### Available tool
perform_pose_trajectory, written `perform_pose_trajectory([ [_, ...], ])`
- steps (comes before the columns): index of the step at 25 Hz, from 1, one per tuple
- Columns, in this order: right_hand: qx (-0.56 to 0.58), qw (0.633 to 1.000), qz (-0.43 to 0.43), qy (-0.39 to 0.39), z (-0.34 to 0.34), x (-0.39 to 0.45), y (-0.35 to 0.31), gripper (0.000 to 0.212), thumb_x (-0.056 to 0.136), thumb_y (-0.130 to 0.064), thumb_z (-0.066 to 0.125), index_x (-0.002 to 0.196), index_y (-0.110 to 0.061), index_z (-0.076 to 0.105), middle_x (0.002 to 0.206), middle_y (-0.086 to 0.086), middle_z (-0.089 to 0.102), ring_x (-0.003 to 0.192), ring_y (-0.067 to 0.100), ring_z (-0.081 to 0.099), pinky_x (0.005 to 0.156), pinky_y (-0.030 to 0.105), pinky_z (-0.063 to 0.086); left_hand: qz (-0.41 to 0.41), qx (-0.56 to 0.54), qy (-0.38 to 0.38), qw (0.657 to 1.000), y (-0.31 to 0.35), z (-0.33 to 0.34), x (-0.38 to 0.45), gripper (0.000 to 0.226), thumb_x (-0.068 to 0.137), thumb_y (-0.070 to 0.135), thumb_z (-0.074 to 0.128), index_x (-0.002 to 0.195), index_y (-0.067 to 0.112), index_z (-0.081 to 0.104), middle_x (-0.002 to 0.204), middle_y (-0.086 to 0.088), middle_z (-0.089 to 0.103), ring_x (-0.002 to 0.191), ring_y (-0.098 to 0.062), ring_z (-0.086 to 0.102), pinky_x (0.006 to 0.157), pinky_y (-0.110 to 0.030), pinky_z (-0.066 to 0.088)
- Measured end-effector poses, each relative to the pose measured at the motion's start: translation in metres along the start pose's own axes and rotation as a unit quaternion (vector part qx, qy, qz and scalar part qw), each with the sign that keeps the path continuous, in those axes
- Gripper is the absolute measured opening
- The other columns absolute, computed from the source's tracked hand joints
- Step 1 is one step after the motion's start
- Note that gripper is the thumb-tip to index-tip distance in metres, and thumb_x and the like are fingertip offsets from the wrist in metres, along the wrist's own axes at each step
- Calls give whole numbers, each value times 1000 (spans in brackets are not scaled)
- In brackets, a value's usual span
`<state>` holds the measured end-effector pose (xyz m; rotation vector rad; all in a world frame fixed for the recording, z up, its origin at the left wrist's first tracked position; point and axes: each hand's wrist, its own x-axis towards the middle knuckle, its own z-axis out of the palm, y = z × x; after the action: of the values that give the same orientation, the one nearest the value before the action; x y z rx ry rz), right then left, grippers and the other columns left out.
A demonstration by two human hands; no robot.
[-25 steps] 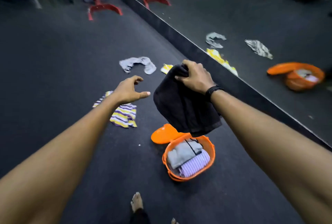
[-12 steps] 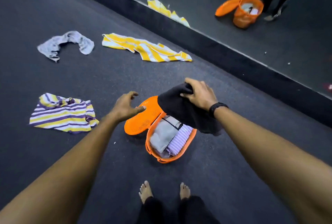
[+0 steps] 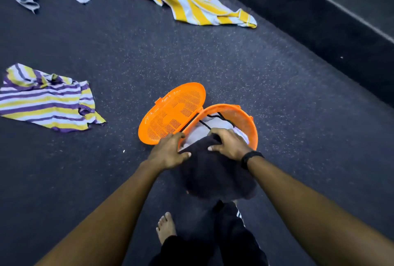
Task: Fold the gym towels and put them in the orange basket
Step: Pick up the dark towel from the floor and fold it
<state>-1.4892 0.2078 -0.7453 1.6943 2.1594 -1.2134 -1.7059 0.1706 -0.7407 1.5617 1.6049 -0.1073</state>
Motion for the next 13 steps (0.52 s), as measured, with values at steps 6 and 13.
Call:
perform_pose_trajectory([
  [6, -118, 993, -16, 19, 96, 100, 109, 80, 84, -42, 67, 150, -22, 26, 156, 11, 21, 142, 31, 24, 108, 48, 35, -32, 29, -39, 998, -55, 128, 97, 81, 86, 43, 63, 150, 16, 21, 153, -10, 24, 141, -31, 22, 113, -46, 28],
  [13, -323, 935, -139, -39, 189, 97, 178, 147, 35, -87, 64, 154, -31, 0, 161, 16, -3, 145, 44, -5, 112, 65, 0, -60, 190, -73, 977, -77, 230, 130, 152, 55, 72, 73, 140, 13, -38, 146, -21, -42, 138, -41, -32, 111, -52, -18],
])
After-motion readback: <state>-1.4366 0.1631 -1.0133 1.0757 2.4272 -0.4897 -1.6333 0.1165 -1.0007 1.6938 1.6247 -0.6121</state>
